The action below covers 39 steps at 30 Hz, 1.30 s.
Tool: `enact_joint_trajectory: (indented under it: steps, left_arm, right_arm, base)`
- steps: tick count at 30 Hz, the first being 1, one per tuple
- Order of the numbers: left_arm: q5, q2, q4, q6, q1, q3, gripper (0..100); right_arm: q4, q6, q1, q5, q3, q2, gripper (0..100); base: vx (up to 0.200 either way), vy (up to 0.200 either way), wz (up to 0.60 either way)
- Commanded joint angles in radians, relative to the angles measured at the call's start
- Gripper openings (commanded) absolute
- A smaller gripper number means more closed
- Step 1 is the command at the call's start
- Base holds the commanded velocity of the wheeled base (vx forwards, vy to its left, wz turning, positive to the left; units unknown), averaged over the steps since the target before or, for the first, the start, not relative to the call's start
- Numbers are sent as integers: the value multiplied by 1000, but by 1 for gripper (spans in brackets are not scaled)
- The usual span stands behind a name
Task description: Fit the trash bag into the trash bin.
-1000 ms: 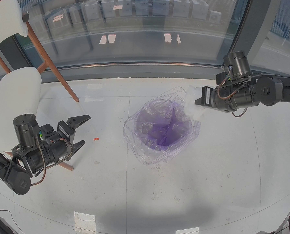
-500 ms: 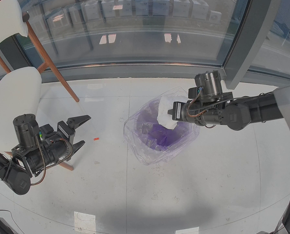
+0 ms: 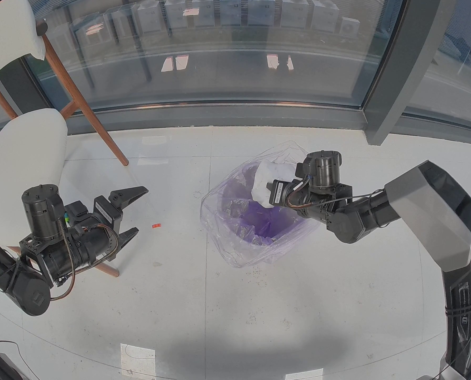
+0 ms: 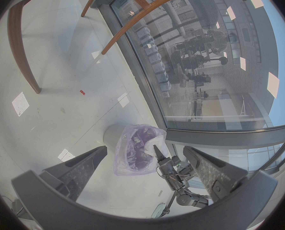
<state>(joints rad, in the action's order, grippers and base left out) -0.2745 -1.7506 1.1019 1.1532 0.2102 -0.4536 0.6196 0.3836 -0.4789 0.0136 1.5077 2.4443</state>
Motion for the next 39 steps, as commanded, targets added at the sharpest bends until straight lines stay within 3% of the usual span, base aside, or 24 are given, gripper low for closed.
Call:
enact_joint_trajectory:
  steps: [1, 12, 13, 20, 22, 31, 34, 39]
  left_arm:
    - [0, -7, 1, 0, 0, -4, 100]
    - [0, -20, -1, -1, 0, 0, 100]
    - [0, -20, -1, -1, 0, 0, 100]
    - [1, 0, -1, 0, -6, 15, 100]
    - [0, 31, 1, 0, -46, 16, 100]
    - [-8, 234, 7, 13, -155, 50, 100]
    - [-11, 318, 18, 8, -155, 89, 100]
    - [-14, 540, 3, -136, -198, 214, 100]
  right_arm:
    - [23, -2, 11, 0, -1, 70, 0]
    - [23, -3, 11, 0, 2, 84, 0]
    - [22, -3, 6, -1, 0, 82, 100]
    - [28, 6, 3, -1, -3, 53, 100]
    - [26, 9, 6, 6, -17, 4, 100]
    - [23, 58, 60, 34, -205, -392, 100]
    - [25, 58, 102, 39, -288, -508, 100]
    - [26, -29, 344, 39, -664, -872, 100]
  base:
    - [0, 0, 0]
    - [0, 0, 0]
    - [0, 0, 0]
    - [0, 0, 0]
    - [0, 0, 0]
    - [0, 0, 0]
    - [0, 0, 0]
    - [0, 0, 0]
